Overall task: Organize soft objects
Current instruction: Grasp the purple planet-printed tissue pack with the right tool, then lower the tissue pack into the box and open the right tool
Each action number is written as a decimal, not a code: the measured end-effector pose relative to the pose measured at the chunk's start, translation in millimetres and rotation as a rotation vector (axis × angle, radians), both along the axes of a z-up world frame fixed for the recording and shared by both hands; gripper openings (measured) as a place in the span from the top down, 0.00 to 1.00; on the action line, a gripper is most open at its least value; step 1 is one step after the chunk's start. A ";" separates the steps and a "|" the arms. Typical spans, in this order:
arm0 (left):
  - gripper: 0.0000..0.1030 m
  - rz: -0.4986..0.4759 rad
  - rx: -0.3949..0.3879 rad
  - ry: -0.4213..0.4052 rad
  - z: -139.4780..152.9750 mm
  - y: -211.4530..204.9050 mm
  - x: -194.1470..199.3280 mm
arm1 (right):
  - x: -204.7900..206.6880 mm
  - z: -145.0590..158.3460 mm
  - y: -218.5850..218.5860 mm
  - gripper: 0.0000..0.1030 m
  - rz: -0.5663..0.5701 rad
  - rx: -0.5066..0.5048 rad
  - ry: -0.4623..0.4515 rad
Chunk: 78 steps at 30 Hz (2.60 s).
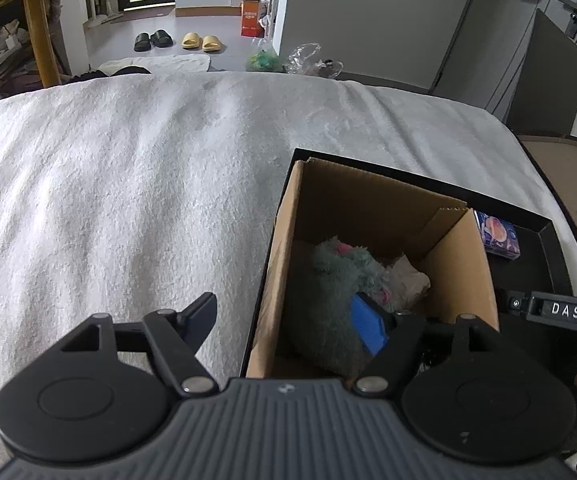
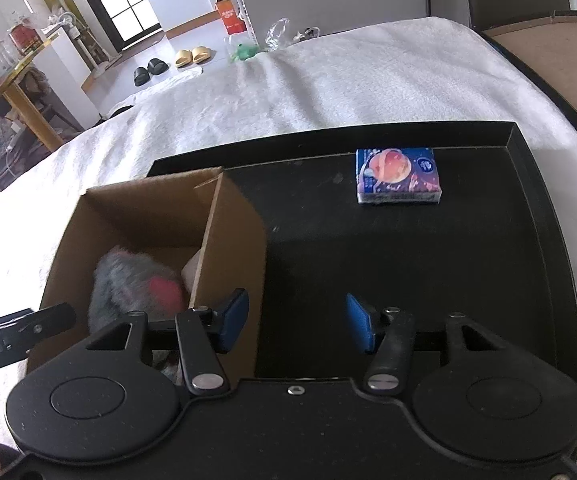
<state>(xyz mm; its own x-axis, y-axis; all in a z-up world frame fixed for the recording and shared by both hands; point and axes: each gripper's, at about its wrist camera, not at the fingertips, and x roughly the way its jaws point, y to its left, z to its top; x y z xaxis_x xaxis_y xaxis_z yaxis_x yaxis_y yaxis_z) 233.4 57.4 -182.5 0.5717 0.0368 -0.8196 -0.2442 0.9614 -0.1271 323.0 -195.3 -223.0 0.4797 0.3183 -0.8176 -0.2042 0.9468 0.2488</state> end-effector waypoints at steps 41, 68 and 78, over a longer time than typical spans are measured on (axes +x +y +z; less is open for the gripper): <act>0.29 0.032 0.052 0.032 -13.4 -11.9 31.5 | 87.6 -53.8 -19.5 0.32 -0.088 -0.145 -0.100; 0.33 -0.056 -0.040 0.109 15.3 22.3 8.8 | 6.4 48.6 4.6 0.32 -0.009 0.019 -0.127; 0.52 -0.080 -0.087 0.105 23.1 24.2 -9.8 | -21.0 74.2 26.5 0.32 0.062 0.047 -0.141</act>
